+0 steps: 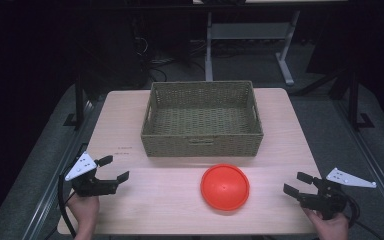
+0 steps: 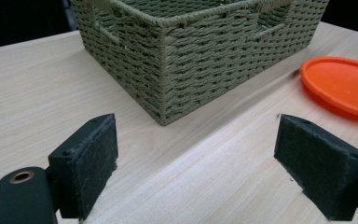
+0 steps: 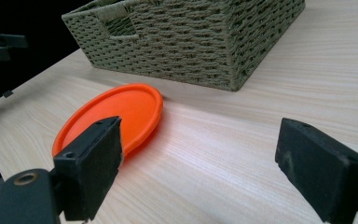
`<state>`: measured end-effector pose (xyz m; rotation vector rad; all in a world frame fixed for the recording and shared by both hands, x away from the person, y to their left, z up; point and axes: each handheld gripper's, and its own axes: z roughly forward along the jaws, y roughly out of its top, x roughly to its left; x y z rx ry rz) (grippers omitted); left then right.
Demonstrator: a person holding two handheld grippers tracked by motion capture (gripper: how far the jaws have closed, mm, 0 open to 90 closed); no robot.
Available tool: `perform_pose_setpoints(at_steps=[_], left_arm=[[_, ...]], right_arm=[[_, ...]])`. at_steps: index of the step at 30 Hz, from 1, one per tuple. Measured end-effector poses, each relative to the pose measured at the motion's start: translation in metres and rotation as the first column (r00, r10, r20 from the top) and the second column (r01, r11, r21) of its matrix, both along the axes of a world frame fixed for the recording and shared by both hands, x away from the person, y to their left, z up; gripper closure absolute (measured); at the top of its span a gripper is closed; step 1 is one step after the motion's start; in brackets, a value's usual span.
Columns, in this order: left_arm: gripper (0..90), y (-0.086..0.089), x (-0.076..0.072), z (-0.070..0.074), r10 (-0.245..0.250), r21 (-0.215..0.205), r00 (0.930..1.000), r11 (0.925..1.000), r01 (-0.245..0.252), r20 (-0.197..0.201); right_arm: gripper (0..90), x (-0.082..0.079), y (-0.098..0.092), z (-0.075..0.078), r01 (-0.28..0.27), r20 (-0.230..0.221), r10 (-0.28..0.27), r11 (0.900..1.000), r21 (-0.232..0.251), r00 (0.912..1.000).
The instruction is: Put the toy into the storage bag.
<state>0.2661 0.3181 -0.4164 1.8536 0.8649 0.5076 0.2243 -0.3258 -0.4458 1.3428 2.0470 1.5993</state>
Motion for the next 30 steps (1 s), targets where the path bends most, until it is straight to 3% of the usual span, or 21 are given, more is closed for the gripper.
perform_pose_setpoints(at_steps=[22,30], left_arm=[[12.7,0.0,0.0,-0.001,-0.009,0.007,1.0,0.9999,0.009,-0.003],[12.7,0.0,0.0,-0.001,-0.009,0.003,1.0,1.0,0.009,0.001]], right_arm=[[13.9,0.023,0.033,0.023,-0.102,-0.054,0.098,0.992,-0.074,0.9937],[14.0,0.039,0.054,0.035,-0.17,-0.104,0.158,0.978,-0.119,0.9819]])
